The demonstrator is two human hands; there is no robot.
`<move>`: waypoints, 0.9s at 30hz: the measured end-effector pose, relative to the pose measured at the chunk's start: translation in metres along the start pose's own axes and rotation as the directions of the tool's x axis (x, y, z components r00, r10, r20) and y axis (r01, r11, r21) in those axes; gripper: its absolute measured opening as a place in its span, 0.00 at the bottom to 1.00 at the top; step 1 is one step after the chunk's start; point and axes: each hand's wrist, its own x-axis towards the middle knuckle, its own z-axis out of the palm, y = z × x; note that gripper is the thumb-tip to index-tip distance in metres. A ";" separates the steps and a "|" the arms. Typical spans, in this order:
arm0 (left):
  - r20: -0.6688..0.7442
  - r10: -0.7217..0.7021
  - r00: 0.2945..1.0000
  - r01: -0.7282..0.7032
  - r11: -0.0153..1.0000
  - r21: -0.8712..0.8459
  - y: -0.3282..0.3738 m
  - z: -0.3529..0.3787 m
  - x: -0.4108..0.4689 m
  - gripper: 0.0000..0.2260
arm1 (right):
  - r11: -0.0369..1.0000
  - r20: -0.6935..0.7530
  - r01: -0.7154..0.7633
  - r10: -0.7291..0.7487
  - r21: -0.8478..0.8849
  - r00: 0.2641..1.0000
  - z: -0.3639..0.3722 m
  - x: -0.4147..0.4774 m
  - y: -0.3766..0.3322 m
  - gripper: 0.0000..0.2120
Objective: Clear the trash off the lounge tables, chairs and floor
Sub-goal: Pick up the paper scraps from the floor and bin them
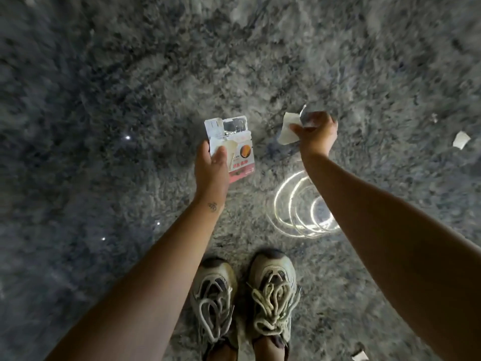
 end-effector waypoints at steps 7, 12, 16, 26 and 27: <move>-0.017 0.010 1.000 -0.009 0.995 0.095 -0.020 0.000 0.005 0.07 | 0.990 0.067 -0.031 0.041 -0.138 0.997 0.027 0.015 0.004 0.24; -0.038 0.027 0.999 -0.021 0.989 0.145 -0.025 -0.005 -0.002 0.08 | 0.941 0.096 -0.021 0.057 -0.337 0.994 0.025 0.013 0.003 0.15; -0.063 0.003 0.998 0.006 0.990 0.144 -0.003 -0.012 -0.018 0.07 | 0.981 0.177 0.002 0.033 -0.193 0.984 0.002 -0.018 -0.018 0.08; -0.056 0.003 0.998 -0.005 0.999 -0.040 0.112 -0.015 -0.114 0.11 | 0.964 0.471 0.177 -0.252 0.198 0.845 -0.108 -0.152 -0.135 0.07; -0.055 0.012 0.998 -0.014 0.999 -0.040 0.123 -0.015 -0.123 0.11 | 0.962 0.486 0.196 -0.265 0.189 0.833 -0.115 -0.160 -0.147 0.08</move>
